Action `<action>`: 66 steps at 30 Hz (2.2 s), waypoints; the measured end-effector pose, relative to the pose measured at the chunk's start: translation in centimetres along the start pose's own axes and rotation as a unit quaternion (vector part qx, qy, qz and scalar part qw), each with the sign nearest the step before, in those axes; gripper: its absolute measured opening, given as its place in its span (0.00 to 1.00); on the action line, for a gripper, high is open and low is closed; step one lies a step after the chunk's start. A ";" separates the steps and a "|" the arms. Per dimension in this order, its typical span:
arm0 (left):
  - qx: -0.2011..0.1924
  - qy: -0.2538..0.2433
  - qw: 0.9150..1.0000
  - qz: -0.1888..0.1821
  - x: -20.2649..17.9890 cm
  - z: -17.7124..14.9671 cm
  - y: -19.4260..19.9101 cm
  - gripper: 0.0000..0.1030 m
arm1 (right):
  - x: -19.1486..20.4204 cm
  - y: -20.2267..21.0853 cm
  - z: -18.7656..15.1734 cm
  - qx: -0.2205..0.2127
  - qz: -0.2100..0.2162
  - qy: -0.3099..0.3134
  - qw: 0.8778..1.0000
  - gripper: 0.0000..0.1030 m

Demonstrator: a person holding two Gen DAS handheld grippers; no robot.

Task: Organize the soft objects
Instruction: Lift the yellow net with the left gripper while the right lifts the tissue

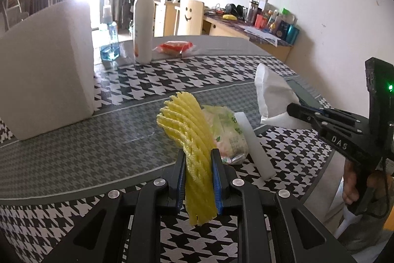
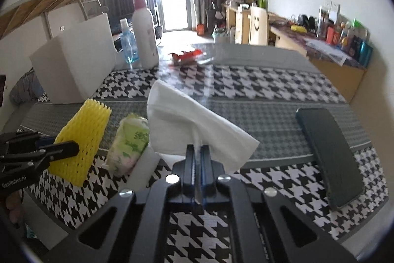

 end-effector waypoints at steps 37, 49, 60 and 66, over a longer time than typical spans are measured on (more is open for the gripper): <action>-0.109 -0.018 0.991 0.072 1.9 5.2 5.8 0.20 | 4.6 3.8 4.3 -0.077 0.048 0.007 0.996 0.06; -0.133 -0.028 0.986 0.092 2.4 7.2 6.7 0.20 | 4.4 3.9 6.0 -0.093 0.052 0.000 0.994 0.06; -0.150 -0.036 0.983 0.098 2.4 9.0 7.5 0.20 | 4.7 4.6 7.7 -0.114 0.053 0.010 0.992 0.06; -0.157 -0.041 0.981 0.104 2.6 9.6 8.1 0.20 | 5.1 4.9 8.6 -0.122 0.056 0.018 0.991 0.06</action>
Point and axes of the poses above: each gripper's, at about its wrist camera, not at the fingertips, and y roughly against the way its jaws point, x to its left, z to its top, the point moved 9 cm from there along -y, roughly the way its jaws point, and after that the axes turned 1 degree about x, right-handed, at the moved point
